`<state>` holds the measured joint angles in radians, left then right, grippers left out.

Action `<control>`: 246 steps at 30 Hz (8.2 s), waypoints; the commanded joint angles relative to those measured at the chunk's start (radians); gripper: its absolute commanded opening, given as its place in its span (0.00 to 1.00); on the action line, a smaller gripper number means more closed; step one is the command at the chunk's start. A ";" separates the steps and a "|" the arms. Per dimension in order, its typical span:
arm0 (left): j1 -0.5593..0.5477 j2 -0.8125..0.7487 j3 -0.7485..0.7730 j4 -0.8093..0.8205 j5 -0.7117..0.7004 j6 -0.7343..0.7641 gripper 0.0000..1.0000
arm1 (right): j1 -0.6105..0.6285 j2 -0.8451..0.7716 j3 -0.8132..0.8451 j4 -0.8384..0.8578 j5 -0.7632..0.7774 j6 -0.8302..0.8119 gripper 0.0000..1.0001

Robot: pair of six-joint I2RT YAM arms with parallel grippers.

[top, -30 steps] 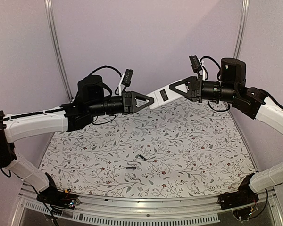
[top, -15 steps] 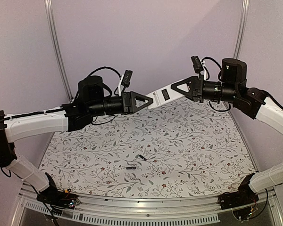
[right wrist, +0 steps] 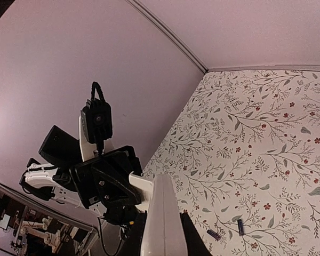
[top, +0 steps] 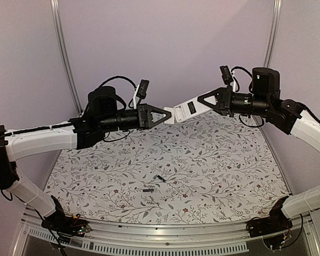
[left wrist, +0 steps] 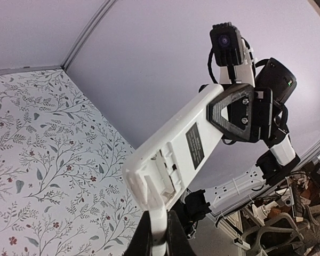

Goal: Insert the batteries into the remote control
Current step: Remove the battery cover from the remote control, then place the battery cover at the center of the board, then pass from the right arm to the left, then pass from the left arm to the right, then adjust the battery at the center of the board.

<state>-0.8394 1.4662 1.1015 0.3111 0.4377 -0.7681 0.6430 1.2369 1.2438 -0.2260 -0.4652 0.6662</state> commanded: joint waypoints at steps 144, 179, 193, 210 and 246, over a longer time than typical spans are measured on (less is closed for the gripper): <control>-0.110 0.134 -0.180 0.715 0.099 -0.276 0.43 | 0.096 -0.159 -0.353 0.493 -0.101 0.131 0.00; -0.056 -0.023 0.085 -0.519 0.446 0.464 0.00 | 0.080 -0.121 -0.066 -0.449 -0.342 -0.295 0.73; -0.088 0.057 0.180 -0.688 0.502 0.533 0.00 | 0.198 0.022 0.045 -0.721 -0.366 -0.470 0.60; -0.121 0.131 0.222 -0.649 0.541 0.489 0.00 | 0.267 0.087 0.035 -0.600 -0.421 -0.461 0.36; 0.025 -0.233 -0.054 -0.767 -0.147 0.629 0.82 | 0.121 -0.116 -0.383 -0.033 -0.293 -0.174 0.00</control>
<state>-0.8085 1.2053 1.0698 -0.2741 0.4622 -0.2508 0.7757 1.1362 0.8978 -0.3714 -0.7998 0.4519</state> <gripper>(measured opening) 0.826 0.151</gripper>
